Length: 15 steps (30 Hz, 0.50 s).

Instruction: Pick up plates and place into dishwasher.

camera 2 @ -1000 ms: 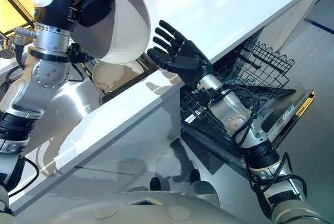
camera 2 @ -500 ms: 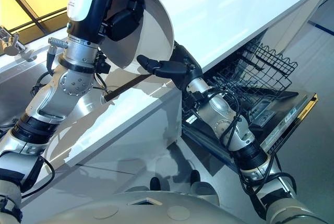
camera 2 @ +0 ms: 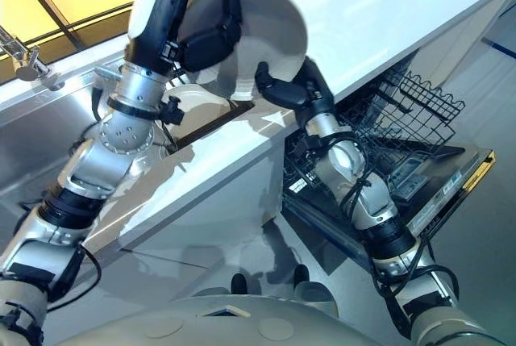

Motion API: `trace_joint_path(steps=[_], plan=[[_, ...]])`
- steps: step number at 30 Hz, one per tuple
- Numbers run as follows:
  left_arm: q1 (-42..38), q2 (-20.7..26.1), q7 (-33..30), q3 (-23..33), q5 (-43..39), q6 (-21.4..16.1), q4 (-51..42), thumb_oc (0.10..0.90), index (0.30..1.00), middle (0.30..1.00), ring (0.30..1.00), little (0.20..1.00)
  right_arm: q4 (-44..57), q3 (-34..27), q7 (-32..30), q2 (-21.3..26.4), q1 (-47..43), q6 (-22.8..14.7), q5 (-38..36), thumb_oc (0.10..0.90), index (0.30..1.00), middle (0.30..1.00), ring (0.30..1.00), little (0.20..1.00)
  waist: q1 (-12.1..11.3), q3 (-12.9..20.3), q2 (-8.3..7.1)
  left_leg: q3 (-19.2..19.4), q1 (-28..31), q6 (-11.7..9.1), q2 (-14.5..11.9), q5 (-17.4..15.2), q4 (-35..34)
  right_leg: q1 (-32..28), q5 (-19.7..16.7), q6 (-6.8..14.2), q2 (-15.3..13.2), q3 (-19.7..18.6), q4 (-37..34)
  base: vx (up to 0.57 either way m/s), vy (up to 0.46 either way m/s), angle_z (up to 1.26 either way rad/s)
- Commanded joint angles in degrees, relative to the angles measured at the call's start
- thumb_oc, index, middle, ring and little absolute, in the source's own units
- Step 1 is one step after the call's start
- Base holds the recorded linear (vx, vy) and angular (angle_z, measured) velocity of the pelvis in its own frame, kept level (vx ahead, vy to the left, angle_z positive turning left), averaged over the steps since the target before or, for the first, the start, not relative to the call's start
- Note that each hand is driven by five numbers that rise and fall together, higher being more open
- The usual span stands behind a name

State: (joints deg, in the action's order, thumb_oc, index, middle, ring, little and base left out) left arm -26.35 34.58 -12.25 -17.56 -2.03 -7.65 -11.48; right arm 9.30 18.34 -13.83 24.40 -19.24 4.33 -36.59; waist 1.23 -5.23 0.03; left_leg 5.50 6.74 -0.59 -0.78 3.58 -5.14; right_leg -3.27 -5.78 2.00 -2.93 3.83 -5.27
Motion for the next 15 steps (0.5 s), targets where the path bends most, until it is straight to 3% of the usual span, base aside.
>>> trace_joint_path(steps=[1,4,10,15], plan=[[-1.5,-1.2,2.5,2.0,-11.0,-1.7,-5.1,0.8,0.9,0.9,0.9,0.9,2.9,-10.2,-3.5,-2.2,-6.9,-11.1,3.6,0.1,0.3,0.3,0.3,0.2,-1.0,4.4,-1.28,-1.4,-0.5,0.9,1.7,-2.5,0.1,-3.0,2.3,1.3,1.3,2.3,0.3,0.0,-0.016,0.03],[1.8,-1.9,3.4,4.0,-14.3,1.0,-2.6,0.8,0.9,0.9,0.9,0.9,1.0,-14.4,-5.5,0.0,-6.5,-13.3,7.1,0.1,0.3,0.3,0.3,0.2,-1.2,4.4,-1.31,-1.6,-0.5,0.9,1.6,-2.6,0.1,-3.2,2.4,1.3,1.3,2.6,0.3,0.01,-0.016,0.02],[8.1,0.1,5.4,10.1,-16.0,2.3,3.1,0.8,0.9,0.9,0.9,0.9,-3.8,-22.6,-10.0,7.1,-5.3,-16.2,13.0,0.1,0.3,0.3,0.3,0.2,-1.9,4.4,-1.39,-2.7,-0.1,0.8,1.6,-3.0,0.1,-4.0,3.3,1.1,1.4,3.3,0.3,0.03,-0.038,0.06],[10.2,2.3,6.7,13.8,-20.2,3.2,8.4,0.8,0.9,0.9,0.9,0.9,-10.3,-27.1,-16.7,14.3,-5.6,-15.3,19.7,0.1,0.3,0.3,0.3,0.2,-2.5,4.2,-1.45,-3.3,0.0,0.6,1.7,-2.4,0.1,-4.3,3.3,0.9,1.4,4.0,0.5,0.02,-0.047,0.09]])
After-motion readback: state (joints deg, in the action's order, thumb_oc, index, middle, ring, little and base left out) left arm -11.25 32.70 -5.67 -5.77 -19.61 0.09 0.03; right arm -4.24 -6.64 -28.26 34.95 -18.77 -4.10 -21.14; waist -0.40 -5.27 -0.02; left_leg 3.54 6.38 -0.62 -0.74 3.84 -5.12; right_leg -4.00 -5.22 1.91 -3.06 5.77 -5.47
